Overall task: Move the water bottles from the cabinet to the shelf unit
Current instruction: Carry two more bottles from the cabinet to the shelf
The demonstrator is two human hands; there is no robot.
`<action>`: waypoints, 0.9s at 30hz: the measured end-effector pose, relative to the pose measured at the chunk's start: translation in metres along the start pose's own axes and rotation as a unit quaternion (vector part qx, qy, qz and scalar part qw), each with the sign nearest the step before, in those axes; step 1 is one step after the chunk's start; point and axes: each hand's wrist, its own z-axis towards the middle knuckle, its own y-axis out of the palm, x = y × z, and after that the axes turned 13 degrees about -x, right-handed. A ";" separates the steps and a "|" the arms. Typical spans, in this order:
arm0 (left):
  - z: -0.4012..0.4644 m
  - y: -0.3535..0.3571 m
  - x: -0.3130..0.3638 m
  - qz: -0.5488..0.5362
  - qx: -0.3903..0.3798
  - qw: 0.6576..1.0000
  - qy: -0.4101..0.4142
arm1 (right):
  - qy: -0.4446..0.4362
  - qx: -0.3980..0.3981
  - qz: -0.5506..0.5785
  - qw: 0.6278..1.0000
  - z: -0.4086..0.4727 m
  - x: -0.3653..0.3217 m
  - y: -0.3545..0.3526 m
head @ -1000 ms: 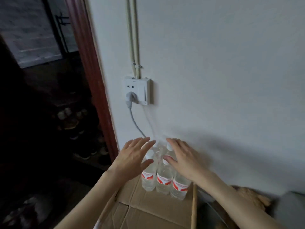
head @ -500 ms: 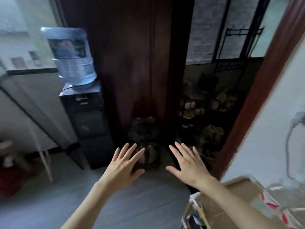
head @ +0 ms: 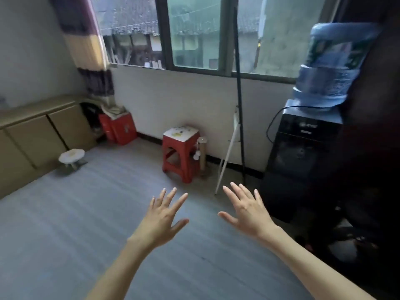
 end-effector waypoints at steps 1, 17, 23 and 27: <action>-0.010 0.000 -0.026 -0.014 0.002 0.999 -0.028 | -0.027 -0.008 -0.007 1.000 0.023 -0.024 0.000; -0.040 -0.030 -0.338 -0.088 0.016 0.925 -0.369 | -0.312 -0.050 -0.078 0.946 0.349 -0.286 -0.008; -0.008 -0.067 -0.439 -0.108 0.047 0.897 -0.425 | -0.364 -0.062 -0.084 0.926 0.471 -0.375 -0.038; 0.012 -0.067 -0.503 -0.138 0.041 0.879 -0.455 | -0.394 -0.086 -0.095 0.910 0.538 -0.426 -0.035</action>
